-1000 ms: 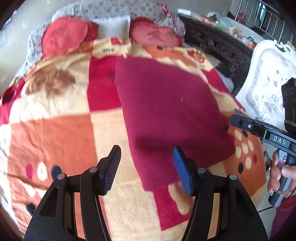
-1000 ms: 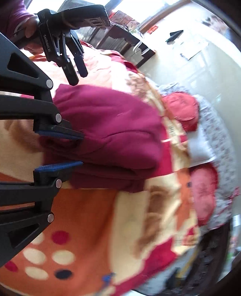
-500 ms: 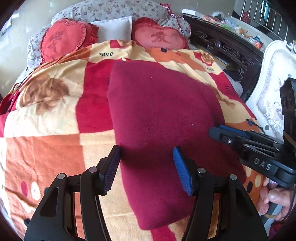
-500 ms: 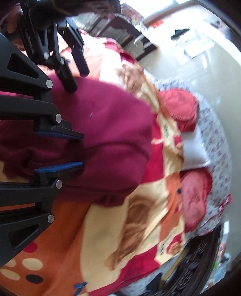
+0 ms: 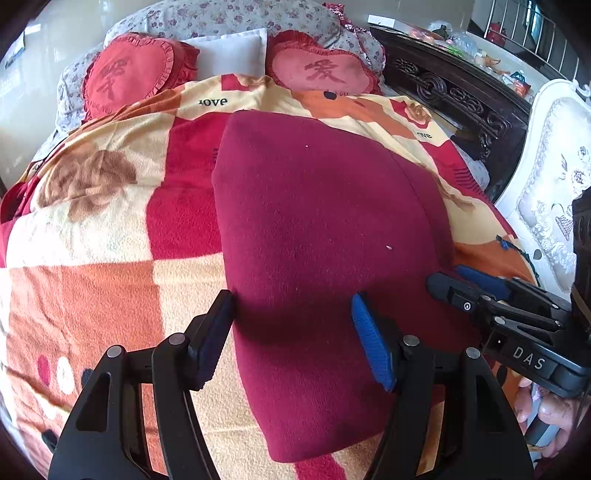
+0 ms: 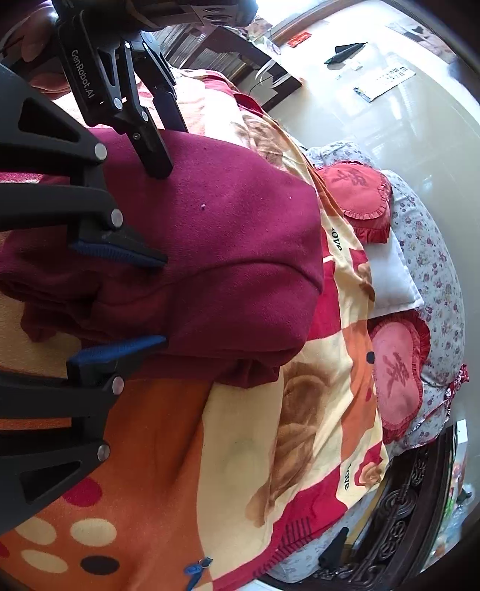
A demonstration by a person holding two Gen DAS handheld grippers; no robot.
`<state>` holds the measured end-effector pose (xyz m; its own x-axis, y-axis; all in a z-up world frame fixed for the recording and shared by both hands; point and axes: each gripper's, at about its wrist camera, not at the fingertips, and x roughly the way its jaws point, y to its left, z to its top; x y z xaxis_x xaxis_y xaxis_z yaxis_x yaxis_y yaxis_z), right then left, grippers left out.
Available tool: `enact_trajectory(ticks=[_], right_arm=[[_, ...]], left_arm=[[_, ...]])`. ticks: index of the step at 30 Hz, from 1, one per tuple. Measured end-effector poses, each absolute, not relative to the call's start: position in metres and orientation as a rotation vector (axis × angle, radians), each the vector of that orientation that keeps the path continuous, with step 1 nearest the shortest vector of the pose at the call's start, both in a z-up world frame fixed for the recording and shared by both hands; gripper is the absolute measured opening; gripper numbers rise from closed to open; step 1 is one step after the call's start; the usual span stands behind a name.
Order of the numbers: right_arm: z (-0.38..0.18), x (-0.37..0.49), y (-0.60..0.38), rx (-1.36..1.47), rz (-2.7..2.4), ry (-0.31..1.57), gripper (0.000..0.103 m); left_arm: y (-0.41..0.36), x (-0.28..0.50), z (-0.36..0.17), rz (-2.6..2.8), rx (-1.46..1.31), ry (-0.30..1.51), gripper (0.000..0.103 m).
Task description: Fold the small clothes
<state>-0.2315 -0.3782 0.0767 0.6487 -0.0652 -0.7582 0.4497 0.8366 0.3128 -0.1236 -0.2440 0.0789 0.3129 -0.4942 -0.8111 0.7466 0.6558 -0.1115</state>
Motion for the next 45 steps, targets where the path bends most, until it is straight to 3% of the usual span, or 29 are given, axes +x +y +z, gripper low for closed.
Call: enact_trajectory(ticks=[1,11,15,26,27,28,31,33,40,45], right_arm=[[0.077,-0.232,-0.378,0.502,-0.34,0.832,0.06],[0.071,-0.236,-0.412,0.664,-0.269,0.76,0.072],[0.058,-0.229,-0.421,0.728,-0.216,0.744,0.085],[0.033,-0.207,-0.429,0.835,-0.1,0.732,0.094],[0.032,-0.206,-0.429,0.845,-0.094,0.731,0.091],[0.033,-0.206,-0.429,0.85,-0.086,0.725,0.079],[0.047,-0.209,-0.42,0.79,-0.087,0.717,0.058],[0.06,-0.212,-0.413,0.751,-0.097,0.719,0.05],[0.095,-0.228,-0.376,0.755,-0.017,0.72,0.045],[0.1,-0.239,-0.32,0.733,0.058,0.76,0.045]], left_arm=[[-0.242,-0.123,0.08,-0.837,0.306,0.945,0.066],[-0.222,-0.088,0.076,-0.911,0.117,1.074,0.066],[-0.23,-0.082,0.062,-0.976,0.059,1.148,0.076],[-0.251,-0.075,0.043,-1.003,0.012,1.216,0.087],[-0.251,-0.076,0.045,-1.005,0.017,1.21,0.087],[-0.252,-0.077,0.046,-1.006,0.023,1.206,0.085],[-0.248,-0.081,0.055,-1.018,0.027,1.174,0.069],[-0.24,-0.086,0.065,-1.029,0.033,1.157,0.058],[-0.182,-0.104,0.1,-1.029,0.063,1.131,0.056],[-0.123,-0.124,0.093,-0.982,0.093,1.162,0.056]])
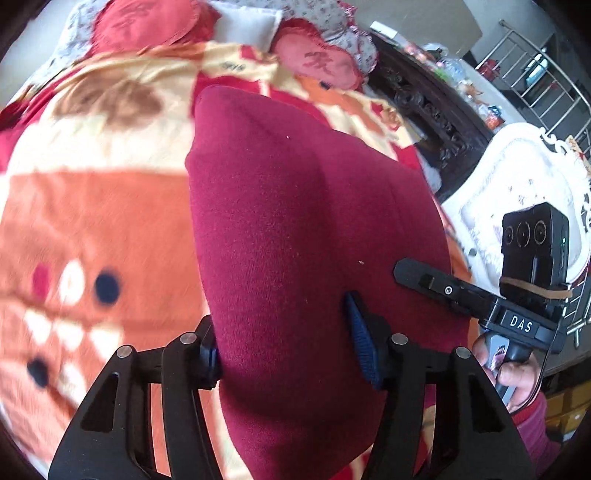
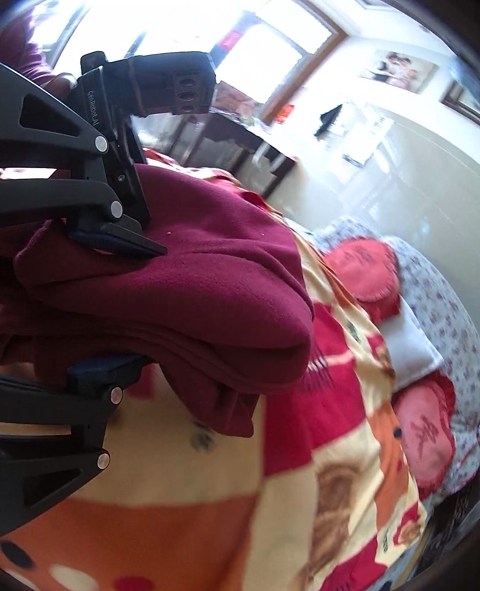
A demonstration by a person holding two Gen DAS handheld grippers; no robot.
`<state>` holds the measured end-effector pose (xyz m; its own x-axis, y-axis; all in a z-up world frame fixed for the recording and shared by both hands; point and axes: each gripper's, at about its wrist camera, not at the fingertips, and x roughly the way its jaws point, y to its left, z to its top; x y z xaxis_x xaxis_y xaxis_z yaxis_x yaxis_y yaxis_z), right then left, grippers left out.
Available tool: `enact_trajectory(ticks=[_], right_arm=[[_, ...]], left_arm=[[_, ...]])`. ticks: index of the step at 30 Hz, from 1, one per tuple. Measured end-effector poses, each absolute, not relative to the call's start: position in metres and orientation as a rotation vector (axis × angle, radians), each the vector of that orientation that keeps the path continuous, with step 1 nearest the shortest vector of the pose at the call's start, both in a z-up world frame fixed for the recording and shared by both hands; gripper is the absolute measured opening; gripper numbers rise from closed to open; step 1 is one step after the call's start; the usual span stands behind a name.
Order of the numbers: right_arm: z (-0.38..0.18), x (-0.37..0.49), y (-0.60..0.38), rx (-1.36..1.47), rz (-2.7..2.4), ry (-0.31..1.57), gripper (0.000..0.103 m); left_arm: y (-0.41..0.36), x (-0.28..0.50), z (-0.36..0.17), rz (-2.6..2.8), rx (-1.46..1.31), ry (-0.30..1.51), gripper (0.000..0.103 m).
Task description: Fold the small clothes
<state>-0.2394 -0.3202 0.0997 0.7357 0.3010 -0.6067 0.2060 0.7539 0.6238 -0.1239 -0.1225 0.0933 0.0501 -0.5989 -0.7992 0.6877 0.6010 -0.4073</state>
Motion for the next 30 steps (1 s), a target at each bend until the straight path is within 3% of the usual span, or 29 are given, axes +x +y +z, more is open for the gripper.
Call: enact_trajectory(ticks=[7,18,25,30], right_arm=[[0.064,-0.243,-0.262,0.595,0.003,0.929,0.053],[0.139,-0.25,-0.225,0.35,0.06,0.78,0.052],[0.076,-0.233,-0.205,0.177,-0.019,0.973,0.052],[0.075,-0.249,-0.207,0.214,-0.04,0.931,0.052]], left_arm=[[-0.091,-0.135,0.052,-0.892,0.113,1.191,0.058],[-0.081,-0.145,0.083,-0.739,0.235,1.037,0.059],[-0.067,-0.151,0.095,-0.674,0.25,0.956,0.059],[-0.065,-0.157,0.101,-0.656,0.251,0.927,0.059]])
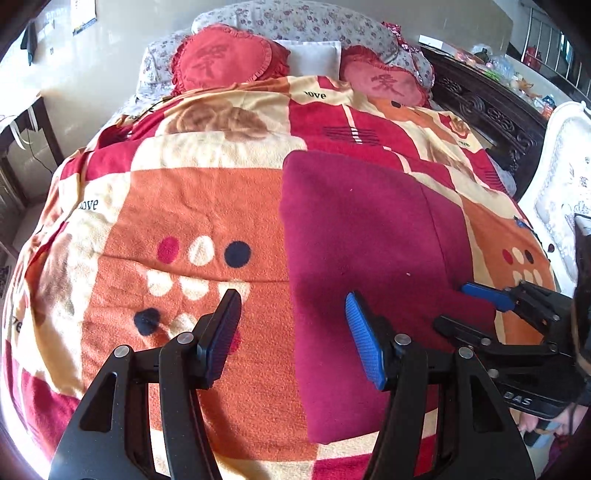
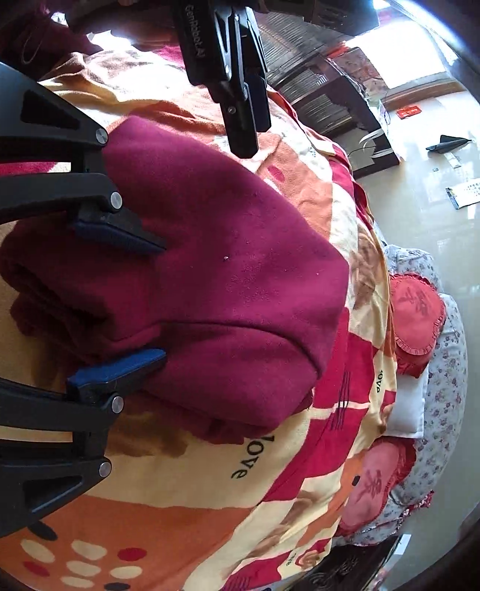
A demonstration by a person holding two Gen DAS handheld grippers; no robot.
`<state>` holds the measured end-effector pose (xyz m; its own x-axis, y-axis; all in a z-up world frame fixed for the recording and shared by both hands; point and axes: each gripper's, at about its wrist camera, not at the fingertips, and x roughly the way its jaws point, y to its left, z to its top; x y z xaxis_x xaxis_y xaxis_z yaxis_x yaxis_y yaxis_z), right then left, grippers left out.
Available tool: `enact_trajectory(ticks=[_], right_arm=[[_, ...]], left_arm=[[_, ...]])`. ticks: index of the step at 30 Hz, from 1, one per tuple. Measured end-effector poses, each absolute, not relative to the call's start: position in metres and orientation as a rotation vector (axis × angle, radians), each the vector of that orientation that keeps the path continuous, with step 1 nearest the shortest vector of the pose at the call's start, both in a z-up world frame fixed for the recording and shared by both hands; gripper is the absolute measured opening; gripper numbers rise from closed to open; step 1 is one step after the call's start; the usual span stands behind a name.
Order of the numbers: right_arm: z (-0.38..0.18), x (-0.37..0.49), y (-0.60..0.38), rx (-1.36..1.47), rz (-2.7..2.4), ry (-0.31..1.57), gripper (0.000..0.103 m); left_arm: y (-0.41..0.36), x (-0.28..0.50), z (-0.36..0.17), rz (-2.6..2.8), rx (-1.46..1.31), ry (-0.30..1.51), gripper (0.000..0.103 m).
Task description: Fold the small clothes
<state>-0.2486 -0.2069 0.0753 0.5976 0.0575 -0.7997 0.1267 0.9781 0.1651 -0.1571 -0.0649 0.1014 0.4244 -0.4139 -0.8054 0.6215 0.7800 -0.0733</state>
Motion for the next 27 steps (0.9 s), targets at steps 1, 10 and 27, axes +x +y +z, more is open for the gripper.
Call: enact_trajectory(ticks=[1,10,27], right_arm=[[0.079,-0.251,-0.207,0.226,-0.044,0.925,0.052],[0.131,-0.273,-0.198,0.297,-0.182,0.816,0.055],[0.146,-0.277,-0.19,0.351,-0.287,0.784,0.068]], left_arm=[[-0.064,-0.158,0.103,-0.656,0.246,0.926,0.059],[-0.064,-0.172,0.123,-0.669,0.209,0.896,0.059],[-0.062,-0.19,0.131,-0.65,0.228,0.863,0.059]])
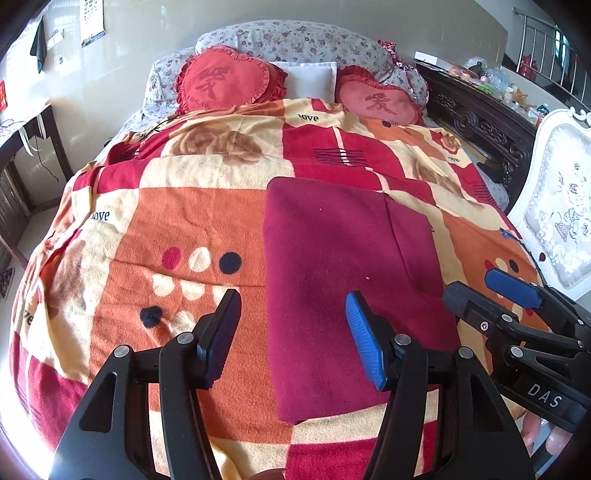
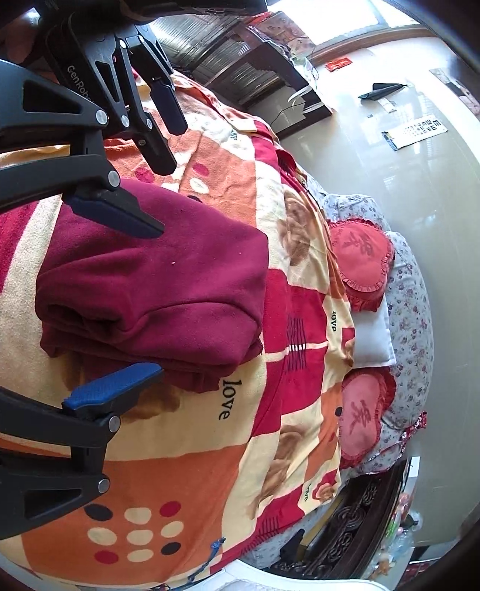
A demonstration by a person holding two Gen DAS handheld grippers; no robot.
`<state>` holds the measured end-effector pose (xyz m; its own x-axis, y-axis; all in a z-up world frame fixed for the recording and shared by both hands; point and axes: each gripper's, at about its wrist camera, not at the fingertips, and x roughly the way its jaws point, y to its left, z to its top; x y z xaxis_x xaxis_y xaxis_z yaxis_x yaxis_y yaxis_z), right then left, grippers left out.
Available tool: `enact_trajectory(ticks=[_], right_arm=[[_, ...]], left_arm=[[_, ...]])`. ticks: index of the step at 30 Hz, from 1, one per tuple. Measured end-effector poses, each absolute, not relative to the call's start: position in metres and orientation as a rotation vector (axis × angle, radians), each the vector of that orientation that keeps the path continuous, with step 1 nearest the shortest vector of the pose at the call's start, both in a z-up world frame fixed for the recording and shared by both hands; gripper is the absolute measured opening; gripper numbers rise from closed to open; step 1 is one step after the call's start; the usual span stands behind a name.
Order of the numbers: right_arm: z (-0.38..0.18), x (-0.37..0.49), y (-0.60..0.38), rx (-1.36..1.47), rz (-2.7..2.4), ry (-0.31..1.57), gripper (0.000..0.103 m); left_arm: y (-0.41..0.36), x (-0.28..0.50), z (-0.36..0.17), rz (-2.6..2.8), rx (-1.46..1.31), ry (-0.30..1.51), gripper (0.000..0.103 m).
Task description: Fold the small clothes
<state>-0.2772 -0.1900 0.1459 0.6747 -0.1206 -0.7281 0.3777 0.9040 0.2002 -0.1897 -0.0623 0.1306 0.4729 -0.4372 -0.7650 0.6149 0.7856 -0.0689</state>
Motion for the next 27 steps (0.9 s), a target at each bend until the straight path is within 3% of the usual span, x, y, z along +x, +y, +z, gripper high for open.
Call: enact_trajectory(ticks=[27], right_arm=[[0.1368,-0.2741,-0.192,0.367,-0.282,0.818,0.069]], left_arm=[[-0.0635,-0.1867,0.1223,-0.646,0.235,0.888,0.059]])
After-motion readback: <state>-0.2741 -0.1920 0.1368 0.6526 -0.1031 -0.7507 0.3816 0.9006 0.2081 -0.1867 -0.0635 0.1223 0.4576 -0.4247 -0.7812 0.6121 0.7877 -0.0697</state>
